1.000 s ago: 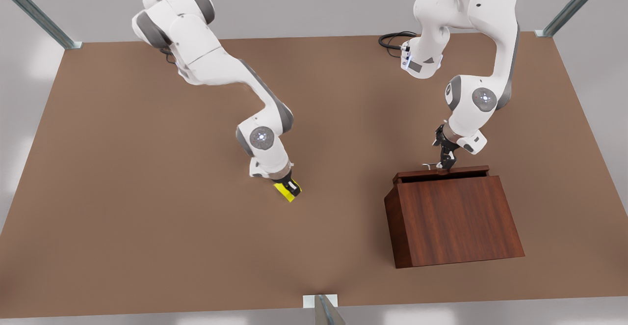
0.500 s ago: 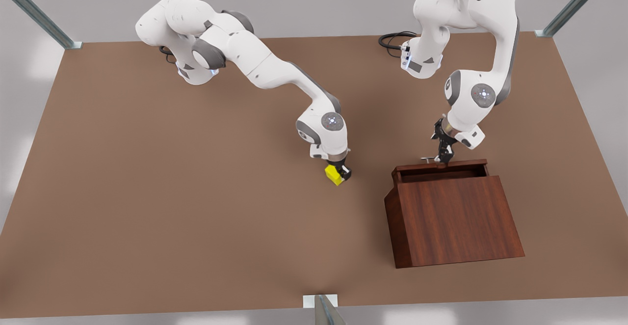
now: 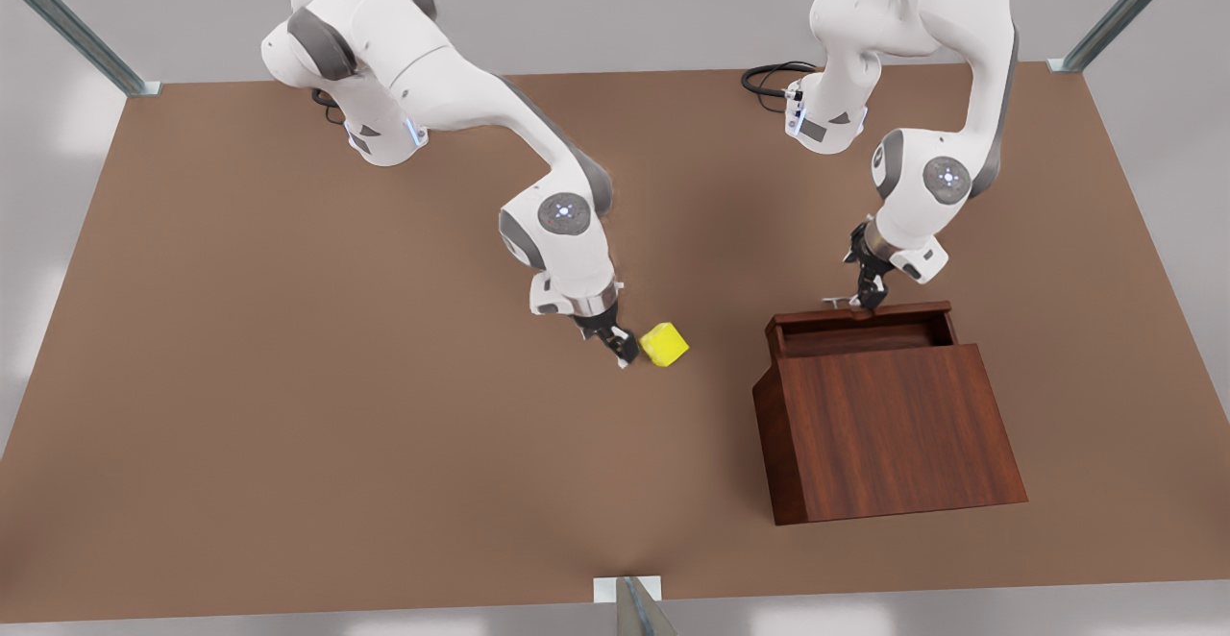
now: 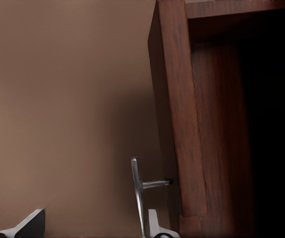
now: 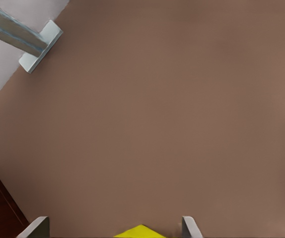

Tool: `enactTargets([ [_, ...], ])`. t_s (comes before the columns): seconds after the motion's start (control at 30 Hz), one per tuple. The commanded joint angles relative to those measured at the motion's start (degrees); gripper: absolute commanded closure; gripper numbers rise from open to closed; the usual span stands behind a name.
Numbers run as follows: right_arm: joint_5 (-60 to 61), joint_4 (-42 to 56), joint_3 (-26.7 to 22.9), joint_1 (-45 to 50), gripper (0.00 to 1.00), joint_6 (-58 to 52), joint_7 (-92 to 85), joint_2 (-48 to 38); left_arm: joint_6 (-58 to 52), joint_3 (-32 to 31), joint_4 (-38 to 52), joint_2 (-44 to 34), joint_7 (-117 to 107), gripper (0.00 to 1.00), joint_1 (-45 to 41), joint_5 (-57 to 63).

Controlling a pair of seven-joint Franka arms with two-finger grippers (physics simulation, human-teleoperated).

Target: Open the drawer with left arm, place the square in the middle with right arm, and place the square in the drawer with left arm

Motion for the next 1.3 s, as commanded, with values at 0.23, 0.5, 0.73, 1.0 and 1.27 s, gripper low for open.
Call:
enactTargets([
  [0.23, 0.12, -11.31, 0.03, -29.00, 0.00, -26.81, -67.66, -21.46, -0.97, 0.04, -1.39, -2.11, 0.00, 0.00, -0.26, 0.02],
  [0.5, 1.35, -7.18, -4.62, -33.75, 0.00, -31.65, -82.87, -23.92, -1.49, 0.04, -1.56, -2.11, 0.00, 0.00, -0.26, 0.02],
  [0.73, 2.76, -2.44, -4.62, -35.77, 0.00, -33.85, -82.60, -21.72, -4.66, 0.04, -2.00, -4.30, -0.70, 0.00, -0.88, 0.02],
  [1.0, 5.39, 3.71, -4.62, -37.62, 0.00, -43.25, -82.78, -21.99, -19.78, -5.06, 14.95, -6.42, 2.46, 0.00, -2.37, 2.30],
  [1.27, 5.92, 7.32, -4.62, -38.50, 0.00, -45.01, -82.78, -21.99, -22.24, -12.00, 51.69, 23.29, 5.62, 0.00, -15.03, 8.63],
])
